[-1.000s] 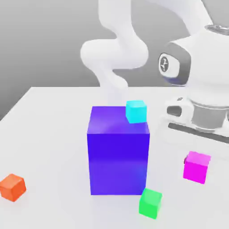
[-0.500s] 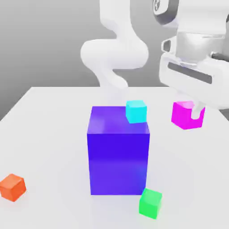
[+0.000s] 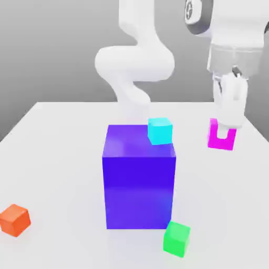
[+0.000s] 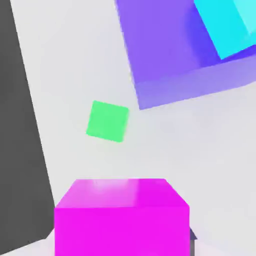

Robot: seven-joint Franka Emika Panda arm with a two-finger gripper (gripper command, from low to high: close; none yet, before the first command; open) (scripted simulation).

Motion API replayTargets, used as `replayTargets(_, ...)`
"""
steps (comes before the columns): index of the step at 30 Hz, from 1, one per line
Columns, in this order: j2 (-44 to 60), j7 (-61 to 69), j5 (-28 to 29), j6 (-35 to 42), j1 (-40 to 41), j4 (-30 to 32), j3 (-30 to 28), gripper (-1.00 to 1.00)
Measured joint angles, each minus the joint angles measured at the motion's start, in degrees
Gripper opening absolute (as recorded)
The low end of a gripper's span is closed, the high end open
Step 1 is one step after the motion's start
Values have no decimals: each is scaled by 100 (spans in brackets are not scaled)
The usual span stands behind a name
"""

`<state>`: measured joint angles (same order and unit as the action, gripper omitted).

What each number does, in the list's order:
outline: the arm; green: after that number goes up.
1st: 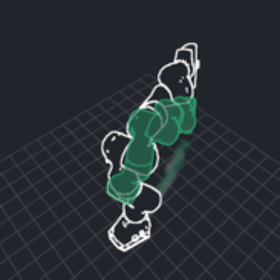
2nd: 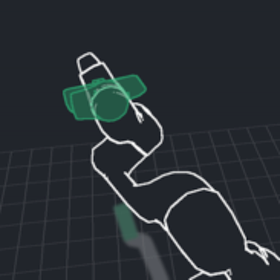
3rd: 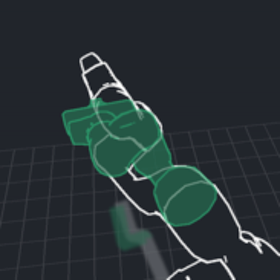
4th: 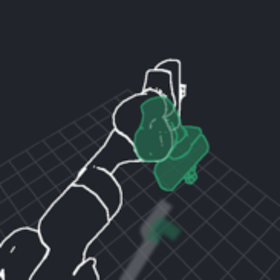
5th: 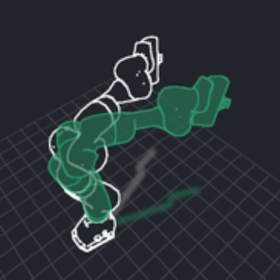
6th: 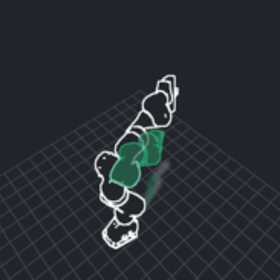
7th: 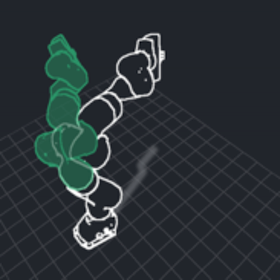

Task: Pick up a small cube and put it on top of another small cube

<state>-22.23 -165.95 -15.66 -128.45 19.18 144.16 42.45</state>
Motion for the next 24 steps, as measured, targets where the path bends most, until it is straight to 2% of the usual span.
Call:
replayTargets(6,-487,-5,-1509,-213,2477,81,2404,-100)
replayTargets(11,-828,-5,-2576,-434,4149,88,3930,-100)
replayTargets(16,-1012,5,-3401,-774,5758,52,5287,-100)
replayTargets(20,-1362,517,-4350,-1194,7020,-103,6743,-100)
replayTargets(21,-1467,655,-4576,-1268,7239,-144,7020,100)
replayTargets(24,-1467,654,-4576,-1268,7240,-144,7020,100)
